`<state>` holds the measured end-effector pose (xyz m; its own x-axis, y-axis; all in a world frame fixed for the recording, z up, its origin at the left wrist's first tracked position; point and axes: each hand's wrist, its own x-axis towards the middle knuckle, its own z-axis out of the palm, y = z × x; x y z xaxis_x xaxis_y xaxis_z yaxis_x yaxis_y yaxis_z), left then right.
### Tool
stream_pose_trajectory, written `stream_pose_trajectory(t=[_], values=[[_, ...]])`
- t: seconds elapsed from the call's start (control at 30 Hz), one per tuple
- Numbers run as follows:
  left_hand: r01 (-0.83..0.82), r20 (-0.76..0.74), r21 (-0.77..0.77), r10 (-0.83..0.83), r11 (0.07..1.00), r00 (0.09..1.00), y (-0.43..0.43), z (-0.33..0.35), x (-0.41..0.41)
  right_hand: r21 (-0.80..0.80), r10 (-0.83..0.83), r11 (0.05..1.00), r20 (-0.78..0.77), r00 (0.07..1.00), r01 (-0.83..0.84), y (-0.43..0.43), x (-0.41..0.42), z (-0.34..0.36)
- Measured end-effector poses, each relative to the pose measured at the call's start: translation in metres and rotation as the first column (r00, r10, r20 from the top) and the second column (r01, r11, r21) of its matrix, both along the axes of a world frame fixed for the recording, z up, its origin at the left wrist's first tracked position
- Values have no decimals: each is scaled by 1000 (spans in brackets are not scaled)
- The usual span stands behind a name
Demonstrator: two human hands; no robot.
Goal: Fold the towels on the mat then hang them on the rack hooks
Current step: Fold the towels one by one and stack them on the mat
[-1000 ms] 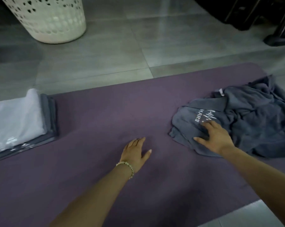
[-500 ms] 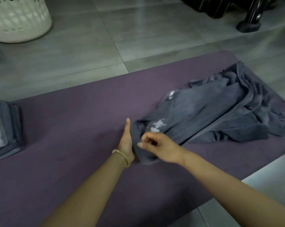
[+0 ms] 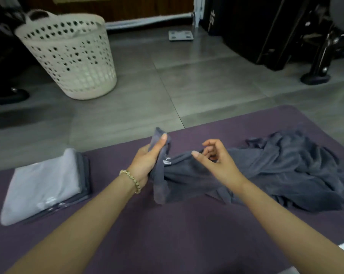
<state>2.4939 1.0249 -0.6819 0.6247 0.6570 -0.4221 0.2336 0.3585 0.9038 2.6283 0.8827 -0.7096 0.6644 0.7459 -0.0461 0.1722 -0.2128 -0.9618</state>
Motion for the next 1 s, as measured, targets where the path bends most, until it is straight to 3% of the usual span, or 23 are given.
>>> stream_pose_trajectory(t=[0.17, 0.33, 0.4, 0.57, 0.67, 0.8, 0.87, 1.0], values=[[44, 79, 166, -58, 985, 995, 12, 104, -50, -40, 223, 974, 51, 974, -221, 26, -23, 100], [72, 284, 179, -121, 981, 951, 10, 204, -99, -136, 473, 867, -85, 877, -480, 44, -72, 194], [37, 302, 240, -111, 970, 947, 9, 231, -120, -200, 564, 793, -117, 818, -575, 43, -95, 218], [-169, 305, 307, 71, 937, 950, 3, 269, -182, -118, 632, 757, -117, 766, -643, 34, -134, 257], [-276, 333, 226, 192, 934, 923, -1, 286, -219, -265, 712, 665, -57, 700, -698, 27, -154, 280], [-428, 410, 49, 373, 902, 832, -3, 302, -262, -373, 757, 548, -160, 634, -749, 14, -183, 291], [-471, 424, -2, 427, 882, 799, 1, 306, -282, -336, 742, 578, -162, 650, -744, 11, -196, 290], [-569, 445, -27, 520, 822, 730, 14, 302, -322, -174, 649, 741, -66, 758, -649, 14, -219, 290]])
